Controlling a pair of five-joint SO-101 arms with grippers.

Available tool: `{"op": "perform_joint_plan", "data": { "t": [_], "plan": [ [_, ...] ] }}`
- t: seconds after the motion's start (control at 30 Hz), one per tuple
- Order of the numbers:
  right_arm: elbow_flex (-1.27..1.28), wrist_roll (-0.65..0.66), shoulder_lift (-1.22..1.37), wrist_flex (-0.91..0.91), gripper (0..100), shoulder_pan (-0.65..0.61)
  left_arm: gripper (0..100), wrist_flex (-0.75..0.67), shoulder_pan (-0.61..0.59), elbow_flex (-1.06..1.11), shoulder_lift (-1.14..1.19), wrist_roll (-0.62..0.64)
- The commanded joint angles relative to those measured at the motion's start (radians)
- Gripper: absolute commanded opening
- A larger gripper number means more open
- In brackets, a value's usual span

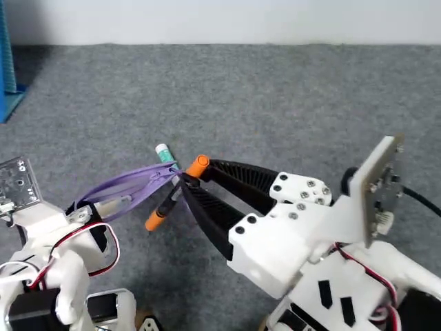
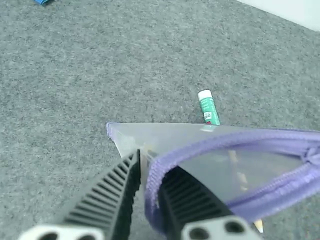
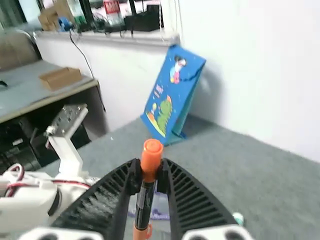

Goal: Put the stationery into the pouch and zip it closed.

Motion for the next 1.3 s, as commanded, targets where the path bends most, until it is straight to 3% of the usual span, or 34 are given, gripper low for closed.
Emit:
{"op": "perform_joint_plan", "data": {
  "t": [0.0,0.27,0.63,0.83,0.9,1.03,1.27],
  "plan": [
    [0.061,0.011,-0.001,-0.114,0.8,-0.01,1,0.005,0.009,-0.031,0.008,0.011],
    [0.385,0.186,-0.001,-0.529,0.8,-0.008,1,0.017,0.008,-0.031,0.008,0.011],
    [0.672,0.239,-0.001,-0.57,3.2,-0.013,1,0.012,0.009,-0.031,0.008,0.011],
    [0.675,0.244,-0.053,-0.452,24.6,-0.012,1,0.014,0.005,-0.031,0.008,0.008],
    [0.675,0.242,-0.077,-0.401,27.7,-0.005,1,0.015,0.003,-0.033,0.008,0.009],
    [0.675,0.204,-0.131,-0.243,24.2,0.033,1,0.017,-0.006,-0.036,0.008,0.011],
    [0.709,0.13,-0.12,-0.035,17.3,0.199,1,0.011,-0.169,-0.056,0.008,0.011]
  ]
}}
